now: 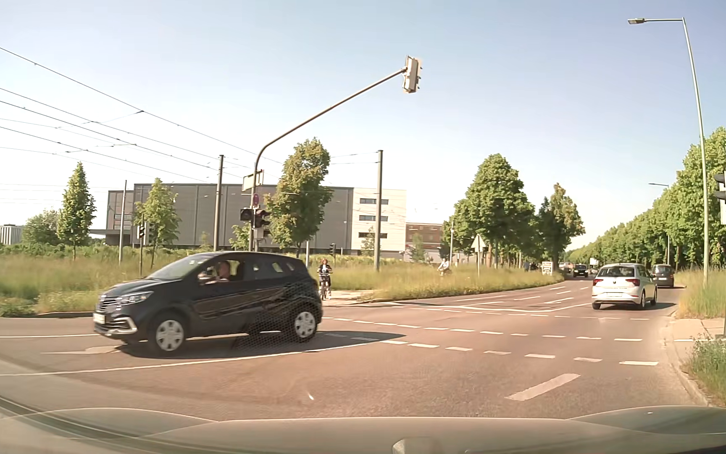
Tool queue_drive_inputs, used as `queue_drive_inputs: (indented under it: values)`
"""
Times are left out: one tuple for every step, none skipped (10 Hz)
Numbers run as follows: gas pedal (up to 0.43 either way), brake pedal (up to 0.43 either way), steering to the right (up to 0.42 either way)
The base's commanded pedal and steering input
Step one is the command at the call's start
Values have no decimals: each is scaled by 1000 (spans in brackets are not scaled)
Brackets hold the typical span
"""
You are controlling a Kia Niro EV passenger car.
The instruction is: Follow the waypoints while adhering to traffic rules and regulations
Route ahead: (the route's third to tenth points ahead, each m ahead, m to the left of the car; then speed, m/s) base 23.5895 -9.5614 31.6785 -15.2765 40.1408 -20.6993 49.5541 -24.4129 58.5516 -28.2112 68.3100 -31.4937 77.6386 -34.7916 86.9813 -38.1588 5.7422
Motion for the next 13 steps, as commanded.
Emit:
queue_drive_inputs:
  values:
    - [220, 0, 231]
    - [209, 0, 239]
    - [197, 0, 245]
    - [197, 0, 250]
    - [197, 0, 253]
    - [197, 0, 253]
    - [197, 0, 252]
    - [197, 0, 252]
    - [197, 0, 251]
    - [209, 0, 250]
    - [220, 0, 242]
    - [220, 0, 226]
    - [220, 0, 207]
